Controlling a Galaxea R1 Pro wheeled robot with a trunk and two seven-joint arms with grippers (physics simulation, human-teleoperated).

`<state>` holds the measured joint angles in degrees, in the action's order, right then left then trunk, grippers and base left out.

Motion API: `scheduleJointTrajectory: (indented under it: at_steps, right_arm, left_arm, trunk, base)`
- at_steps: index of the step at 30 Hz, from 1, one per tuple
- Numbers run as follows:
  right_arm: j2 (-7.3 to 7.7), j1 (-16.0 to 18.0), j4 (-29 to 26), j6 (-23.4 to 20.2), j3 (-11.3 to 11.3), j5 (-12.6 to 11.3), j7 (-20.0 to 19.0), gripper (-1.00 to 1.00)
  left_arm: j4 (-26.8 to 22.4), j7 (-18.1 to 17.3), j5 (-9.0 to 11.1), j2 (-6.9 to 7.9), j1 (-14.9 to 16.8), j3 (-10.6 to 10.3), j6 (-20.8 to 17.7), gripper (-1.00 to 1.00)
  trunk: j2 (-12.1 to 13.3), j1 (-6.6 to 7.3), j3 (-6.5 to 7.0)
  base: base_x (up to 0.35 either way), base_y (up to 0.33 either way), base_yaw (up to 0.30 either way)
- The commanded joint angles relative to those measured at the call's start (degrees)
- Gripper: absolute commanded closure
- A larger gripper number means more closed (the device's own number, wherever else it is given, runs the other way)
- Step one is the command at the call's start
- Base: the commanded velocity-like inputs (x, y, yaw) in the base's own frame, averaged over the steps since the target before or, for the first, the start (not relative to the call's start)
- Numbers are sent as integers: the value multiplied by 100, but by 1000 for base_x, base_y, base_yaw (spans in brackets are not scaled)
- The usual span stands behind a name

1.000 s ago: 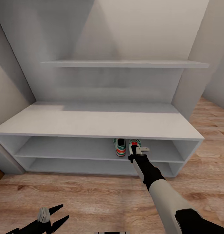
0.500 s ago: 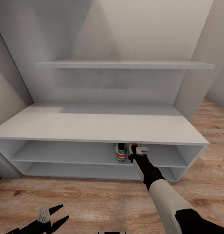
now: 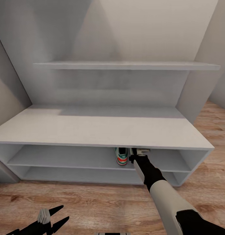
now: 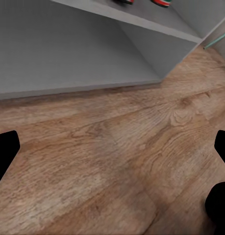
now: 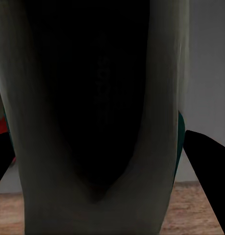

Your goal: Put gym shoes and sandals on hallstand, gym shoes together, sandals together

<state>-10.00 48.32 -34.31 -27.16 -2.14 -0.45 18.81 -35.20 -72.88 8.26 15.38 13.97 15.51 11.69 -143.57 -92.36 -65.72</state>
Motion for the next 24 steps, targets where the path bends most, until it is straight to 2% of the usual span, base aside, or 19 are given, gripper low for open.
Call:
scheduleJointTrajectory:
  at_steps: [1,12,13,24]
  right_arm:
    - [0,2,-10,-35,-15,-7,27,100]
    - [0,2,-17,-34,-15,-7,28,100]
    - [0,2,-20,-31,-15,-7,28,-100]
    - [0,2,-37,-35,-15,-7,27,-100]
  left_arm:
    - [5,-16,6,0,4,5,34,-100]
    - [5,-16,9,0,7,5,34,-100]
    - [5,-16,9,0,7,5,39,-100]
    - [5,-16,9,0,4,5,44,-100]
  trunk:
    - [-2,1,-5]
    - [-2,1,-5]
    - [-2,1,-5]
    - [-2,1,-5]
  base:
    - [18,0,0]
    - [73,0,0]
    - [5,0,0]
    - [-16,0,0]
